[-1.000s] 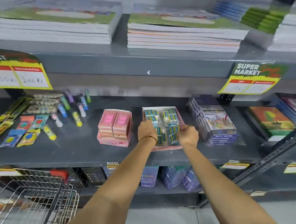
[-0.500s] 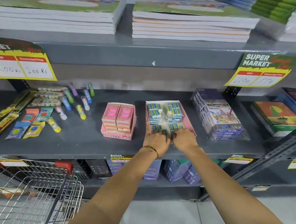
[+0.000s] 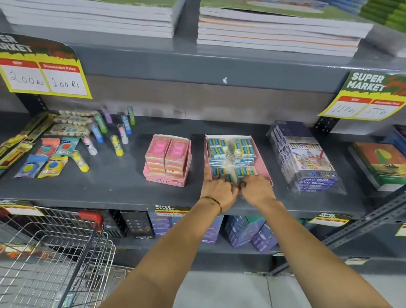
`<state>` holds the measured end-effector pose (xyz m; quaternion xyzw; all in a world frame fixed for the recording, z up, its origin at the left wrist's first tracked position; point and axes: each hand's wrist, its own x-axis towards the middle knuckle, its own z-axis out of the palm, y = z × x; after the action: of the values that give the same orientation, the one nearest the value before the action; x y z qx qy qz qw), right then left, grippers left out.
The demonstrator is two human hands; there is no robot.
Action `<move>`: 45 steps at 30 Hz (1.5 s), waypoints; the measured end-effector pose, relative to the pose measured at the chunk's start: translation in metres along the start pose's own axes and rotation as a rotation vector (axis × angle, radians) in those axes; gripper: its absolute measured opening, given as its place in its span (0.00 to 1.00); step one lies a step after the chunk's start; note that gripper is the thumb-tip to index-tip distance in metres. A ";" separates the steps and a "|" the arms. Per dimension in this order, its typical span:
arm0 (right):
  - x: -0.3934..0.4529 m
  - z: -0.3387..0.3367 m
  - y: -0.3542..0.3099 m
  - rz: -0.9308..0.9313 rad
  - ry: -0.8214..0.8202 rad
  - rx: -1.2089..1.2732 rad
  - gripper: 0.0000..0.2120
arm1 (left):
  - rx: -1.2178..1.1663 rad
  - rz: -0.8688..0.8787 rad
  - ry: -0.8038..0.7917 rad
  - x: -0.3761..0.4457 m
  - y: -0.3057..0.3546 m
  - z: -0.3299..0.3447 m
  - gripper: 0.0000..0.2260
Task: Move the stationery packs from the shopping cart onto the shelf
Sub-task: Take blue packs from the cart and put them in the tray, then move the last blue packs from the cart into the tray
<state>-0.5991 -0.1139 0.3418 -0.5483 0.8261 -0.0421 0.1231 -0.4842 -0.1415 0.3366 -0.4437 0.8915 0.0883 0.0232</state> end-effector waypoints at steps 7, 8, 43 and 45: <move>-0.019 -0.010 -0.038 -0.161 0.343 0.157 0.13 | -0.090 -0.022 0.147 -0.015 -0.023 -0.003 0.22; -0.022 -0.007 -0.052 -0.234 0.388 0.175 0.14 | -0.063 -0.054 0.210 -0.023 -0.034 -0.003 0.23; -0.160 0.401 -0.440 -1.295 -0.610 -0.670 0.24 | -0.457 -1.179 -0.228 -0.409 -0.357 0.285 0.30; -0.154 0.423 -0.441 -1.346 -0.612 -0.723 0.24 | -0.472 -1.123 -0.277 -0.404 -0.361 0.305 0.31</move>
<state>-0.0424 -0.1193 0.0477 -0.9193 0.2131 0.3132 0.1069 0.0366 0.0175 0.0359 -0.8222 0.4675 0.3139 0.0831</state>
